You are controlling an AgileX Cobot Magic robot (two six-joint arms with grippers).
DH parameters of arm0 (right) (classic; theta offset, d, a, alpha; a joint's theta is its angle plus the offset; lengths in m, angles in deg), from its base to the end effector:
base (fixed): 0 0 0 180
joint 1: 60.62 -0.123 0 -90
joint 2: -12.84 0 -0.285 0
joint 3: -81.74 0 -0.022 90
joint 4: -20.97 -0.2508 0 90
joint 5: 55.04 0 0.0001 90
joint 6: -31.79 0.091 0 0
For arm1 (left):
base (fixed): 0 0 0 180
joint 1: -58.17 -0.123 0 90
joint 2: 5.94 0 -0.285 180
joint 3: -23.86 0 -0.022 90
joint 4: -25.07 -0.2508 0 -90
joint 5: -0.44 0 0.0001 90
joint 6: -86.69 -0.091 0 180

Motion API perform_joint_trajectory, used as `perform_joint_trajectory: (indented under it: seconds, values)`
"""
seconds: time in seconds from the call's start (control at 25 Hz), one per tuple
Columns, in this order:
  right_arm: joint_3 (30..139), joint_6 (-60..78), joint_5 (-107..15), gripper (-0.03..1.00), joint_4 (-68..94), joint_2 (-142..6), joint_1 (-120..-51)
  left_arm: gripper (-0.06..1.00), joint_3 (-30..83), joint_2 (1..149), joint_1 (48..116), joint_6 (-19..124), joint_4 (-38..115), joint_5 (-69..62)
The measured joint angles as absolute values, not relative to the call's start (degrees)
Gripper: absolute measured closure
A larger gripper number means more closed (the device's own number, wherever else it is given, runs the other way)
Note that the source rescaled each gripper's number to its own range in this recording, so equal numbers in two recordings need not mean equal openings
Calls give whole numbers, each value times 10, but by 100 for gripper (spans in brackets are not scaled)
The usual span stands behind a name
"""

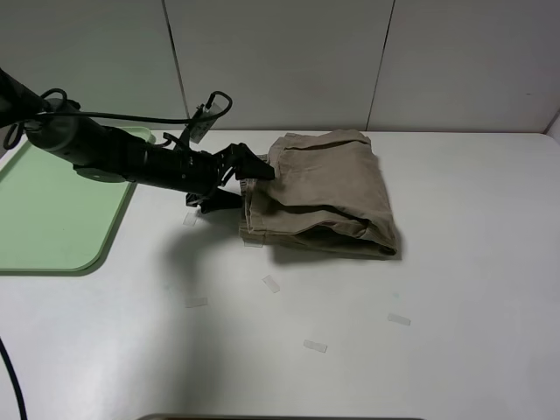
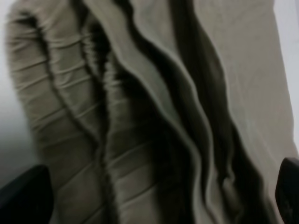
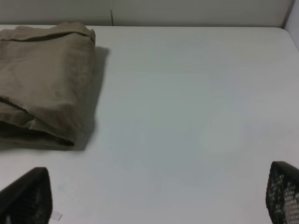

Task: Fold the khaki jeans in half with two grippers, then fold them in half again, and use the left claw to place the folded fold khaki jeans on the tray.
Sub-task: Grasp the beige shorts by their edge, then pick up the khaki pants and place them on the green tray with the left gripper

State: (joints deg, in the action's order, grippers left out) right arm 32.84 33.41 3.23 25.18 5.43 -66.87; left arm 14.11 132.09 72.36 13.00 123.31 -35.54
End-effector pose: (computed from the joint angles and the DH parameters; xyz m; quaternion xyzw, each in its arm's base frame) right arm -0.0029 -0.0060 0.2794 -0.0333 0.8402 0.0004 0.5413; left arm 0.3845 -0.1519 0.0550 0.0031 0.9055 -0.3787 0.1917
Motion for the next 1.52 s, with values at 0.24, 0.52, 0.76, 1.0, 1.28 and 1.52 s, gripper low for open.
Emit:
perform_joint_trajectory:
  seconds: [0.24, 0.52, 0.76, 1.0, 1.28, 1.52]
  values:
    - [328, 334, 32, -3, 252, 54, -669, -1, 171, 1342, 745, 139, 1243, -360]
    - [328, 334, 32, -3, 252, 54, -669, 31, 179, 1352, 758, 154, 1244, -338]
    - [328, 334, 32, -3, 251, 54, -669, 83, 179, 1358, 771, 158, 1242, -344]
    - [328, 334, 32, -3, 251, 54, -669, 87, 183, 1358, 771, 177, 1226, -346]
    - [328, 334, 32, -3, 251, 54, -669, 88, 204, 1346, 764, 270, 1108, -346]
    - [328, 334, 32, -3, 251, 54, -669, 89, 209, 1297, 741, 372, 915, -338]
